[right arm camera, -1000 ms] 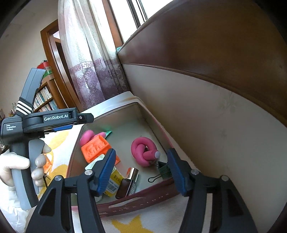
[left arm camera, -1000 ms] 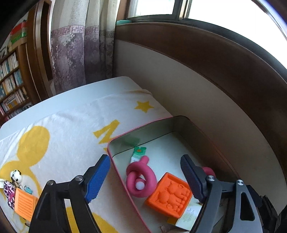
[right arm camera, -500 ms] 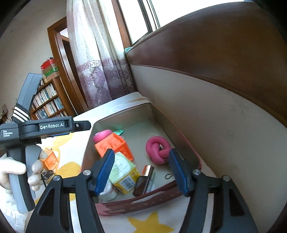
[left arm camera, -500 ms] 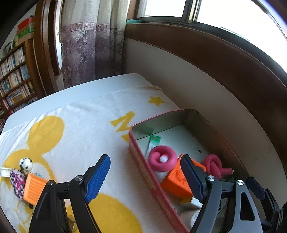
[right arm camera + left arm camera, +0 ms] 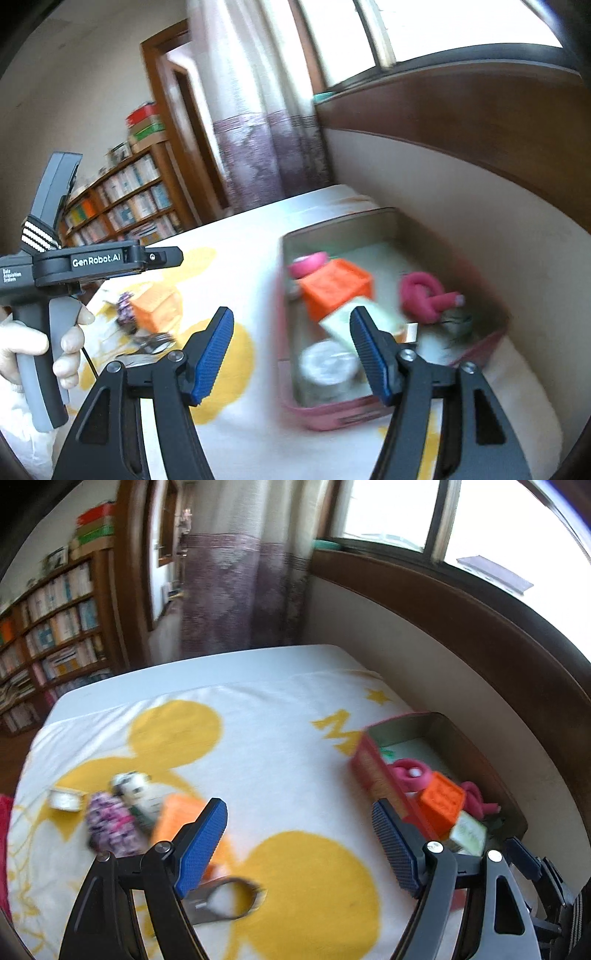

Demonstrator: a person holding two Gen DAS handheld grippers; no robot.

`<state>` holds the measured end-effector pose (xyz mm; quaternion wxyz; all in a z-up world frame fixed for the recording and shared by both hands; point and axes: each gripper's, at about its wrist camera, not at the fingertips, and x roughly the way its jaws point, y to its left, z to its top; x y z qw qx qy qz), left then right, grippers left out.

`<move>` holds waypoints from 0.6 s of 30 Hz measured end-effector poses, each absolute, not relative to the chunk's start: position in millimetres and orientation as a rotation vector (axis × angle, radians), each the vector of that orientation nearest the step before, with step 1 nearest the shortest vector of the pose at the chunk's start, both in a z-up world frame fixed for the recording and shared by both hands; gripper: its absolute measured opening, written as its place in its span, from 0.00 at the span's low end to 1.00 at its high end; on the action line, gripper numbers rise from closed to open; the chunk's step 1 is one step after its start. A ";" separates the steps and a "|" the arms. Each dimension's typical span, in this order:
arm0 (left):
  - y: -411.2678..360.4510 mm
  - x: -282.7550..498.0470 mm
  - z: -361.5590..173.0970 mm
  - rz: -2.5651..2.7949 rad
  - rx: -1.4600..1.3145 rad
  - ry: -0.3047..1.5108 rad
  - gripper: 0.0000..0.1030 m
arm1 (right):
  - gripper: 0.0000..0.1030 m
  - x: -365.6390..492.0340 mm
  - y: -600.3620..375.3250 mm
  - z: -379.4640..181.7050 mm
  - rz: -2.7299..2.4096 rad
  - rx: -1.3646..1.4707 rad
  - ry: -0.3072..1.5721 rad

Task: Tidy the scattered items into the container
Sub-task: 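Withdraw both grippers from the tin back over the remaining items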

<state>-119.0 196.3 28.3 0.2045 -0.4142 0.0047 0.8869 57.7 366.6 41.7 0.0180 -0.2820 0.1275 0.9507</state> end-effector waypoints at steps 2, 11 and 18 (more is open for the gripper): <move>173.8 -118.2 28.4 2.504 -1.164 -0.019 0.80 | 0.68 53.2 348.5 41.0 2.987 -0.906 0.378; 106.7 -120.1 5.8 2.551 -1.249 -0.114 0.80 | 0.73 24.7 281.7 28.5 3.097 -1.096 0.237; 87.3 -125.1 -2.6 2.556 -1.264 -0.170 0.80 | 0.76 2.4 256.6 10.9 3.103 -1.241 0.194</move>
